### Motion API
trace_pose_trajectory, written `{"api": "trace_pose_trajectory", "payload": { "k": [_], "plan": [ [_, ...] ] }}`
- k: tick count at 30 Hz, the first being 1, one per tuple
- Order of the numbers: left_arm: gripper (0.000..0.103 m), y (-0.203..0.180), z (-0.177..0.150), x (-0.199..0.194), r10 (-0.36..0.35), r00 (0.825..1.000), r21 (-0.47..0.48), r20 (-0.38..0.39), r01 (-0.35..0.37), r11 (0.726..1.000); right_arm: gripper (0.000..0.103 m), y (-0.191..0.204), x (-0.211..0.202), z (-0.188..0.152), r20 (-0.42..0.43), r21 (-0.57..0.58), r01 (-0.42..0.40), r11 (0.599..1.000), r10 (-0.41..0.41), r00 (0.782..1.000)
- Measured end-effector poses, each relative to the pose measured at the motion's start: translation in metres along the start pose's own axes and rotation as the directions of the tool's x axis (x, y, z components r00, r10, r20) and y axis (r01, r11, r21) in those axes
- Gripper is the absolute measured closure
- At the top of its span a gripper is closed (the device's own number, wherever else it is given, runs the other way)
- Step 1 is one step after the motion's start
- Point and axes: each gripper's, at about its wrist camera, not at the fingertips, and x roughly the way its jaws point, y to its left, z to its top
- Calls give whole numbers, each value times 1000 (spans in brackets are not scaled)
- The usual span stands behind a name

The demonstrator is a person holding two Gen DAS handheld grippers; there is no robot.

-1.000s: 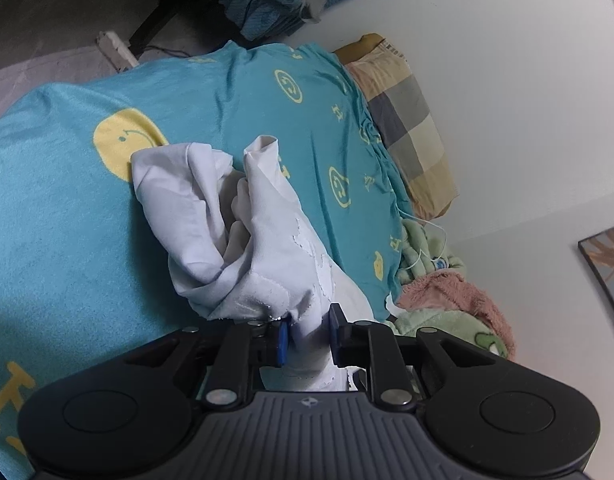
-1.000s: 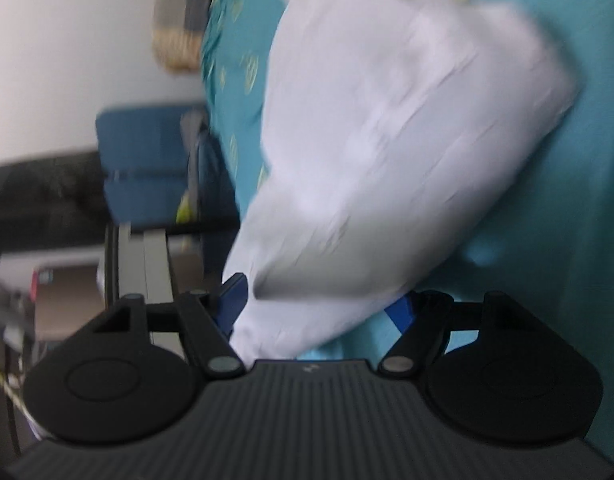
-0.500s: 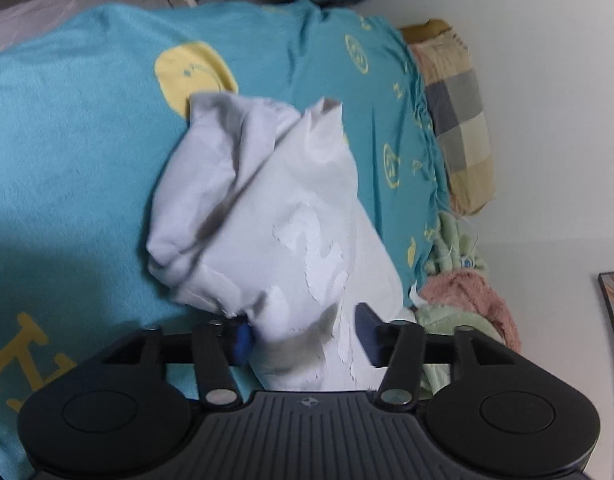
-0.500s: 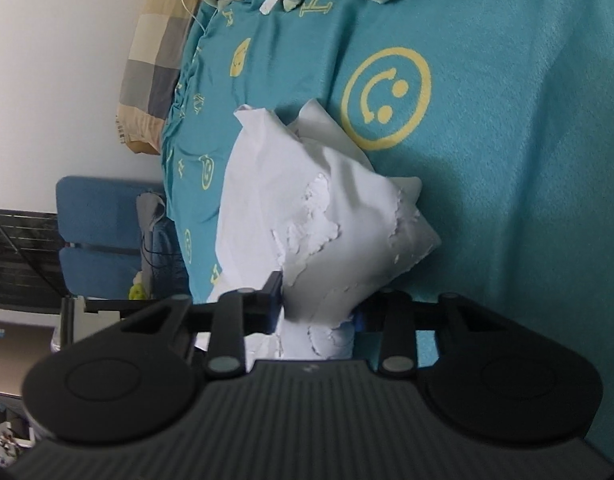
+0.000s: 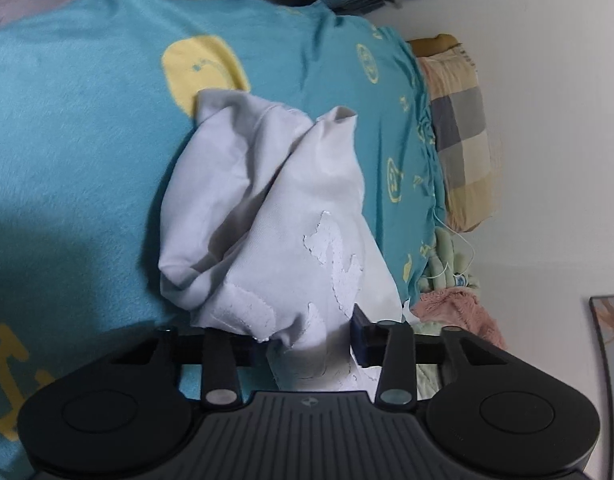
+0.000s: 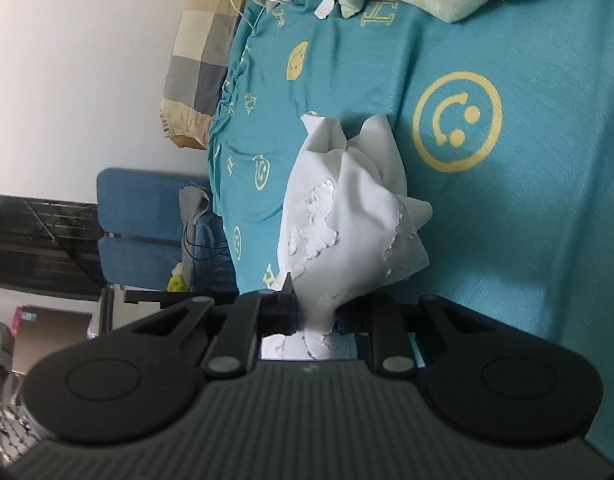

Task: Fold clothes

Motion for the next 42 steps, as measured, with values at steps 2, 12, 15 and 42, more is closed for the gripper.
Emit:
{"api": "trace_pose_trajectory", "payload": {
  "k": [2,12,15,42],
  "plan": [
    [73,-6,0,-2,-7,1000,32,7,7,999,83,1,-2,2,5,1,3,1000,-3,1000],
    [75,-62,-22,-28,-33,999,169,-12,35,985,84,21,-49,7,67,-12,-54,998,55,996],
    [76,-100,-38,-26,-45,999,223,-3,44,974,84,35,-68,21,116,-34,-82,996,86,989],
    [75,-480,-280,240,-240,878,503,-415,442,743,84,120,-310,338,613,-318,143,937,88,785]
  ]
}}
